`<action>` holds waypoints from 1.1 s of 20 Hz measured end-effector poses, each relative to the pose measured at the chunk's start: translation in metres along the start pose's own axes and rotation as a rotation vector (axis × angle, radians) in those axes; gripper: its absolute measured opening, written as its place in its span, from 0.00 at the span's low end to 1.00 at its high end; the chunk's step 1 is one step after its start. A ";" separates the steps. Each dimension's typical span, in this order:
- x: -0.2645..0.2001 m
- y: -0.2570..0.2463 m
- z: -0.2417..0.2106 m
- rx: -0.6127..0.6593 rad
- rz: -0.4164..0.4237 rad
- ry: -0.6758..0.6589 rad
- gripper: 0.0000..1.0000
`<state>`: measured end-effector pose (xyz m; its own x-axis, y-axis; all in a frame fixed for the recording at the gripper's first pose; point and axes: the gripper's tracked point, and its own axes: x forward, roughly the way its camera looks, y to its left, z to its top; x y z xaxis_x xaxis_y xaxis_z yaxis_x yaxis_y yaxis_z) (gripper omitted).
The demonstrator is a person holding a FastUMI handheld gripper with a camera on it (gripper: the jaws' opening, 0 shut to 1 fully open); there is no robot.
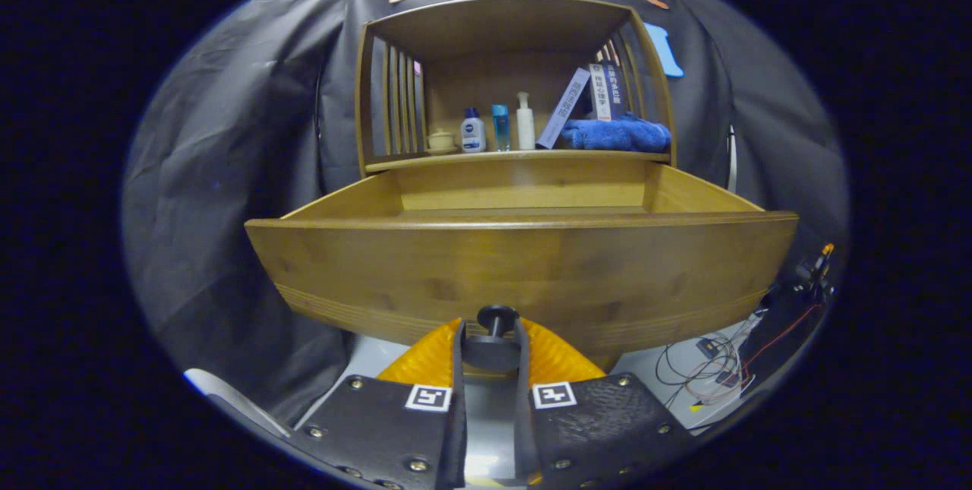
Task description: Pull open the drawer, take out the items inside it, and place them on the countertop above the cabinet.
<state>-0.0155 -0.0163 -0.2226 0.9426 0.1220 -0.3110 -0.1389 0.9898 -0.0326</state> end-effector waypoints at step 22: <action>0.053 -0.024 0.190 -0.042 -0.196 0.007 0.97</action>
<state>0.0957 -0.0198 -0.0574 0.9507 -0.0731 -0.3014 0.0342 0.9906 -0.1324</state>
